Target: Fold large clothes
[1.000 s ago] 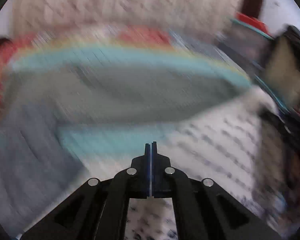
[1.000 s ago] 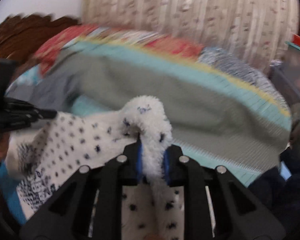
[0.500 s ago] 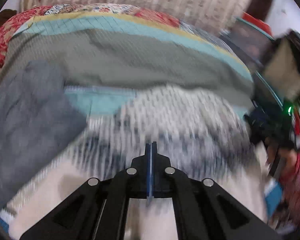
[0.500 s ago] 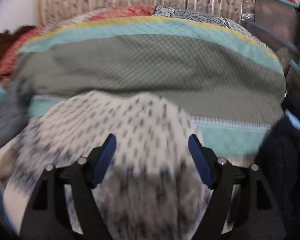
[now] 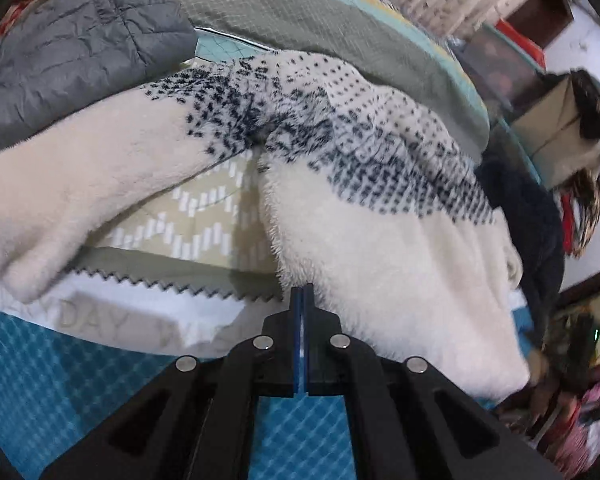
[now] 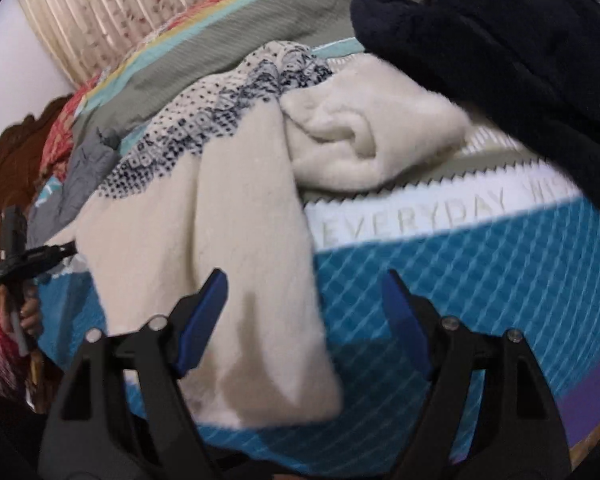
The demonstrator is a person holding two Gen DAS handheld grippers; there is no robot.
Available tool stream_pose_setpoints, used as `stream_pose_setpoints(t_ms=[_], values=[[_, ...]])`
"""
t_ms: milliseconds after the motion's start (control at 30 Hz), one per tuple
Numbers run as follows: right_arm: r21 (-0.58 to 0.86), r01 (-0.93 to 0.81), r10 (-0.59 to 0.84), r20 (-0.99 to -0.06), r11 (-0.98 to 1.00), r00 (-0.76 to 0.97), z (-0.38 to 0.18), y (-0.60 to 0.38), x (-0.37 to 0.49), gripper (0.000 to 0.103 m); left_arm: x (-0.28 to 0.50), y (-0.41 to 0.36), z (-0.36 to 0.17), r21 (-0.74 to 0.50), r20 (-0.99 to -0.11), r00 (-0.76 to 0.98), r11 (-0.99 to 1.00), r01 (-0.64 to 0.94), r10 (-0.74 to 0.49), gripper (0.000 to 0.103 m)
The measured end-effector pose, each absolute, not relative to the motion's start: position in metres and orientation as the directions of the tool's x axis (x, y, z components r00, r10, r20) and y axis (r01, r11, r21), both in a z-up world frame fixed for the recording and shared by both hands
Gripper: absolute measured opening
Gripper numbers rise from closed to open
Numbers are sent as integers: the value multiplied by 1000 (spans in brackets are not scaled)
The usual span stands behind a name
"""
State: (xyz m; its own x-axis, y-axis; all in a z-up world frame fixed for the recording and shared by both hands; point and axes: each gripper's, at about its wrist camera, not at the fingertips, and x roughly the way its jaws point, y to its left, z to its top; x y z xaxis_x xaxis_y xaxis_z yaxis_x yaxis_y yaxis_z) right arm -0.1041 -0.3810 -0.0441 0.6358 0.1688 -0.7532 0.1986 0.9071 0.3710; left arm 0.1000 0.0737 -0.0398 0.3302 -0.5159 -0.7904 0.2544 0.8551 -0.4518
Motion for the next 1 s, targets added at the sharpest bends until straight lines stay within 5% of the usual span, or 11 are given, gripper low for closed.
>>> stream_pose_setpoints(t_ms=[167, 400, 433, 467, 500, 567, 700, 767, 1000], values=[[327, -140, 335, -680, 935, 653, -6, -299, -88, 76, 112, 44, -39, -475, -780, 323, 843, 252, -536, 24], [116, -479, 375, -785, 870, 493, -53, -166, -37, 76, 129, -8, -26, -437, -790, 299, 833, 339, -536, 24], [68, -485, 332, -810, 872, 483, -65, -156, -32, 71, 129, -10, -24, -434, -791, 298, 834, 341, -534, 24], [7, -493, 279, -832, 870, 479, -76, -151, -25, 42, 128, -9, -21, -434, -792, 298, 835, 338, -533, 24], [-27, -484, 236, -847, 875, 476, -81, -154, -14, 29, 125, -5, -16, -443, -787, 299, 831, 336, -540, 24], [166, -394, 360, -792, 904, 493, -65, -186, 0, 20, 118, 6, -6, -462, -768, 309, 819, 339, -561, 24], [294, -33, 238, -697, 955, 677, -42, -281, 27, 24, 105, 33, 3, -497, -739, 348, 815, 298, -577, 24], [245, 96, 125, -745, 965, 655, -50, -306, 34, 61, 104, 39, -4, -525, -739, 338, 813, 251, -582, 24], [293, 58, 163, -672, 954, 723, -31, -320, -24, 68, 94, 15, -21, -566, -737, 283, 789, 239, -614, 24]])
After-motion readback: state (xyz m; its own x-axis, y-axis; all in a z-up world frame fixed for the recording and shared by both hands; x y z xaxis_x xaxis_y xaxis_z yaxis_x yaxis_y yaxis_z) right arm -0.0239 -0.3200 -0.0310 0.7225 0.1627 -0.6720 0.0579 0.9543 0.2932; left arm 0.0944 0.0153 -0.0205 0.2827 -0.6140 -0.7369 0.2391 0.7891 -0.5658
